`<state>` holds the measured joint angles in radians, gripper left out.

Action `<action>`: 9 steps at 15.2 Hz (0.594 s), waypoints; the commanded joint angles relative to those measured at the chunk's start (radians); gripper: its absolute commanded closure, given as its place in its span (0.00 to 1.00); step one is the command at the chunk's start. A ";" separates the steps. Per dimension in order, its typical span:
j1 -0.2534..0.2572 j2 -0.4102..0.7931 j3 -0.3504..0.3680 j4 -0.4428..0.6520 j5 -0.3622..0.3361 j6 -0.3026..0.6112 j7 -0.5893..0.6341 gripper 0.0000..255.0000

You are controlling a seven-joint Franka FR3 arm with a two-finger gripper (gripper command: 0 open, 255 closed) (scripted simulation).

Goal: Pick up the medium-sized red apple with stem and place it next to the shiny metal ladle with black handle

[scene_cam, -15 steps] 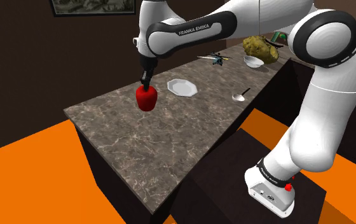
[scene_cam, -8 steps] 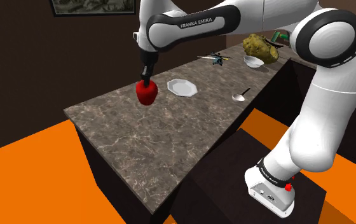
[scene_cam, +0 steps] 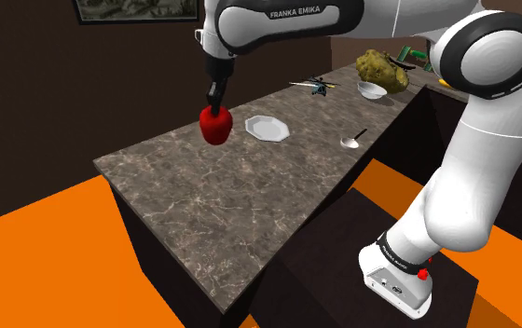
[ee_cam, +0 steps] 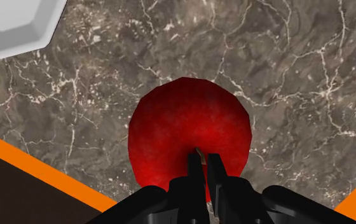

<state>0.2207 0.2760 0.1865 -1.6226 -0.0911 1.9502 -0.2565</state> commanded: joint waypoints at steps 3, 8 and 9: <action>0.001 -0.005 0.001 0.046 0.002 -0.051 -0.003 1.00; 0.002 -0.008 0.002 0.110 0.004 -0.117 -0.007 1.00; 0.003 -0.008 0.002 0.123 0.004 -0.131 -0.007 1.00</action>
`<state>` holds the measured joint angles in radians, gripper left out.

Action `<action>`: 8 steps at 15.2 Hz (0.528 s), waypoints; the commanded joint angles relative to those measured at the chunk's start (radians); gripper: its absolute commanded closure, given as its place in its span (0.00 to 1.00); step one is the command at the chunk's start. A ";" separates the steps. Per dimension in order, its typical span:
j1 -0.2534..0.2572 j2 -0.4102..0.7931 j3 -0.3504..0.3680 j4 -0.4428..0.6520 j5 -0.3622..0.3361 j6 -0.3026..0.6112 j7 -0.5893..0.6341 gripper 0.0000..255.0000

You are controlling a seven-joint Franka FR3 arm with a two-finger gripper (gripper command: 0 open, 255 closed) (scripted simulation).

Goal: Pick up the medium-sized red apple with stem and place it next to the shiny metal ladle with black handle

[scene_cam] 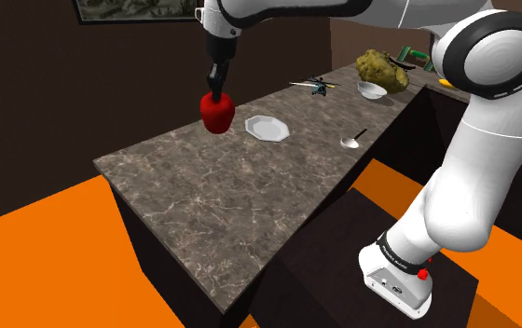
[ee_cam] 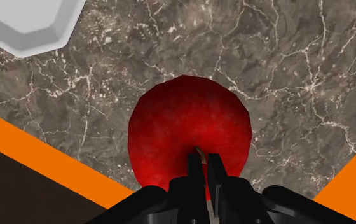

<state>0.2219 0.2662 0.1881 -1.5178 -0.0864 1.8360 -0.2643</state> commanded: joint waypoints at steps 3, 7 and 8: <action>0.003 0.004 0.001 0.062 0.000 -0.058 -0.001 1.00; 0.006 0.011 0.002 0.126 -0.001 -0.115 -0.003 1.00; 0.006 0.014 0.002 0.143 -0.001 -0.129 -0.003 1.00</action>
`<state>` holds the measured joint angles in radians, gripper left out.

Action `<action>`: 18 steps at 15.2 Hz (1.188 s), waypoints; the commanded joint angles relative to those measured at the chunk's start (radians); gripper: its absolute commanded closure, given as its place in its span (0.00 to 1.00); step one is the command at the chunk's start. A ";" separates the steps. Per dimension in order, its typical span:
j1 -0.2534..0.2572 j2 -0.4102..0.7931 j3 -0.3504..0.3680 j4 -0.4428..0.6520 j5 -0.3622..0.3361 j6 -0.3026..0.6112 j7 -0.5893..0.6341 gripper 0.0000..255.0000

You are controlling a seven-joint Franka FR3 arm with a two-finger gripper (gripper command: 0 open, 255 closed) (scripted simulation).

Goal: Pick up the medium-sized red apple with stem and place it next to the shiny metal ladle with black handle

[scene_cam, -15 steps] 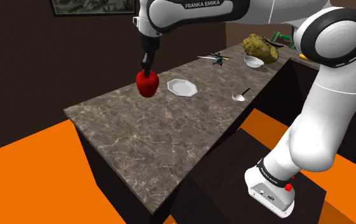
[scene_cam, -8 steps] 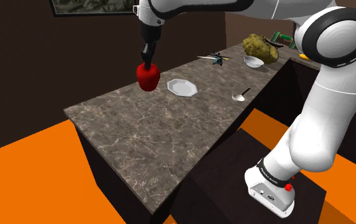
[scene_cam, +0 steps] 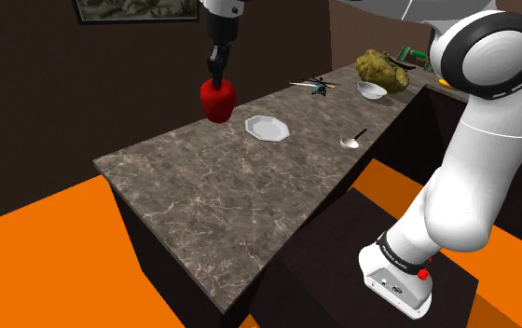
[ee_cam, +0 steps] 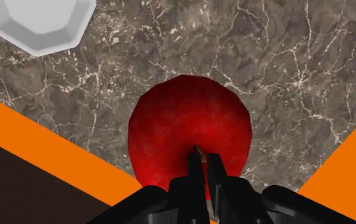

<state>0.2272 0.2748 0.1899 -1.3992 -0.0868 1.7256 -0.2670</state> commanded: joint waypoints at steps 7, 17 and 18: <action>0.009 0.034 0.001 0.160 -0.006 -0.127 -0.003 1.00; -0.115 -0.145 -0.059 -0.095 0.045 -0.041 -0.175 1.00; -0.129 -0.163 -0.068 -0.122 0.050 -0.031 -0.197 1.00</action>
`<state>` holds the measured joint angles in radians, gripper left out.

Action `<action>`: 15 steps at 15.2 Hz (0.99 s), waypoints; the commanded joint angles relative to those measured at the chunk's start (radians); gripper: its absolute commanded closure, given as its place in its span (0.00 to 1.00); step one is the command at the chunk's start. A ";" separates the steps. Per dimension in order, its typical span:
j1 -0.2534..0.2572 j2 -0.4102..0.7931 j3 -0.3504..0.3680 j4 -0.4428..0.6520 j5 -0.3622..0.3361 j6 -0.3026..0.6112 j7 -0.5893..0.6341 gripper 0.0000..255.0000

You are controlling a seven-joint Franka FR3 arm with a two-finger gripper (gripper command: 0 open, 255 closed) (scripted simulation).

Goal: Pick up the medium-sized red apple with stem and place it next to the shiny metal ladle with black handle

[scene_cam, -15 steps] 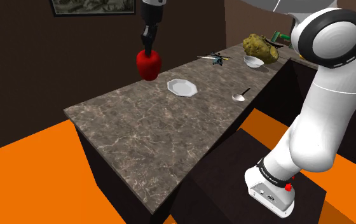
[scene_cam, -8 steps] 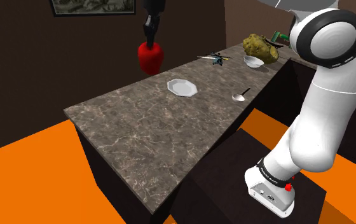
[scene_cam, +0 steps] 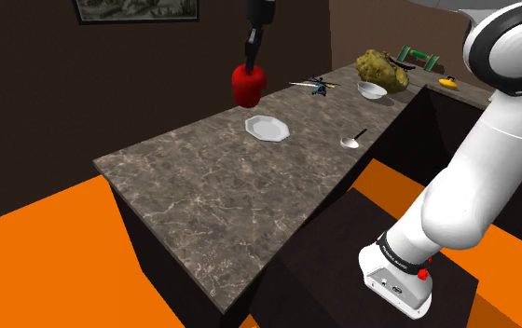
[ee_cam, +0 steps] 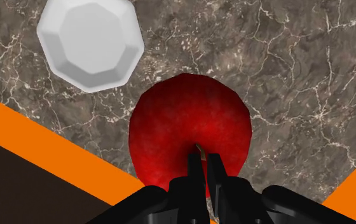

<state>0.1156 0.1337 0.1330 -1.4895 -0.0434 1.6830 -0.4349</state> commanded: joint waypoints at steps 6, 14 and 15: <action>-0.093 -0.100 -0.073 -0.155 0.027 0.060 -0.167 1.00; -0.186 -0.145 -0.165 -0.243 0.041 0.105 -0.354 1.00; -0.197 -0.146 -0.177 -0.249 0.042 0.110 -0.377 1.00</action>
<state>-0.0714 -0.0112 -0.0339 -1.7357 -0.0030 1.7905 -0.7898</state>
